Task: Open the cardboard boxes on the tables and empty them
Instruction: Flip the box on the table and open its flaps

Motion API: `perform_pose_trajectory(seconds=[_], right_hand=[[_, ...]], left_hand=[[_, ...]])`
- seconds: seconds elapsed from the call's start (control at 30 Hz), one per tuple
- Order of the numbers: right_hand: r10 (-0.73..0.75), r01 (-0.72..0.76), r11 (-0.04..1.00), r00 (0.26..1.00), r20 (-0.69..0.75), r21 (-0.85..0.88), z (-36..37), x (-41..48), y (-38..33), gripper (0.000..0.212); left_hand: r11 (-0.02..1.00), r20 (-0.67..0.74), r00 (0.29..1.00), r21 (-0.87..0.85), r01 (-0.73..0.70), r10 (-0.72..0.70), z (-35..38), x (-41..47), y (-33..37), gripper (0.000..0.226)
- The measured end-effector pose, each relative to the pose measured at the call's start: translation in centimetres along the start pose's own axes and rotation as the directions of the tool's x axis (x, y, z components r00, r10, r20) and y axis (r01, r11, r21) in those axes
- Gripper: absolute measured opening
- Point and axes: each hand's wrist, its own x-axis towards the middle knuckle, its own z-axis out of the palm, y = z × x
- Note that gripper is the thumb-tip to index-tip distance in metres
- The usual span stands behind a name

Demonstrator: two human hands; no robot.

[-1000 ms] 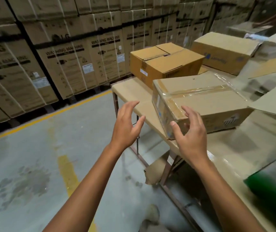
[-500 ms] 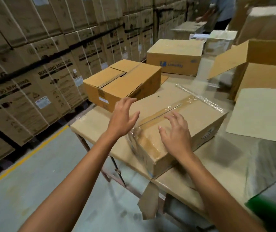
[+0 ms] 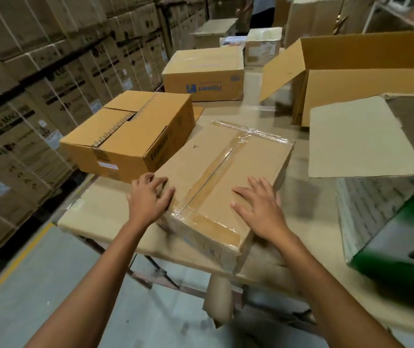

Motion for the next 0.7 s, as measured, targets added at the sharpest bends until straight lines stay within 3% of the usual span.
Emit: perform_pose_trajectory(seconds=[0.1, 0.17, 0.27, 0.37, 0.5, 0.57, 0.63, 0.7], right_hand=[[0.193, -0.180, 0.971, 0.979, -0.070, 0.158, 0.0, -1.2, 1.0, 0.046], [0.328, -0.264, 0.888, 0.938, -0.115, 0.376, 0.1, -2.8, 1.0, 0.048], [0.453, -0.215, 0.591, 0.886, -0.099, 0.777, 0.2, -5.3, -0.3, 0.053], [0.539, -0.219, 0.370, 0.842, -0.016, 0.903, 0.9, -7.5, -2.2, 0.048], [0.705, -0.160, 0.026, 0.703, 0.095, 0.987, 1.0, -11.3, -4.1, 0.039], [0.733, -0.101, -0.018, 0.675, 0.081, 0.995, 1.1, -13.5, -4.8, 0.035], [0.771, -0.141, 0.028, 0.633, 0.068, 0.990, 2.0, -15.1, -5.5, 0.026], [0.850, -0.221, 0.077, 0.524, 0.052, 0.972, 3.5, -16.1, -6.1, 0.020]], left_hand=[[1.000, -0.032, 0.999, 0.026, -0.016, 0.017, -0.1, -2.1, 0.2, 0.055], [0.998, -0.027, 0.998, 0.035, -0.050, 0.051, -0.3, -3.4, 0.3, 0.054], [0.994, -0.001, 0.995, 0.047, -0.099, 0.099, -0.7, -5.2, 0.1, 0.051], [0.991, 0.020, 0.991, 0.046, -0.129, 0.129, -1.4, -6.8, -0.2, 0.054], [0.989, 0.072, 0.989, 0.060, -0.135, 0.131, -2.9, -7.7, 0.1, 0.057], [0.979, 0.117, 0.984, 0.140, -0.147, 0.131, -3.8, -8.4, 0.5, 0.055], [0.965, 0.155, 0.980, 0.212, -0.158, 0.126, -4.2, -9.3, 0.7, 0.053], [0.958, 0.157, 0.968, 0.177, -0.224, 0.197, -4.2, -9.8, 1.0, 0.049]])
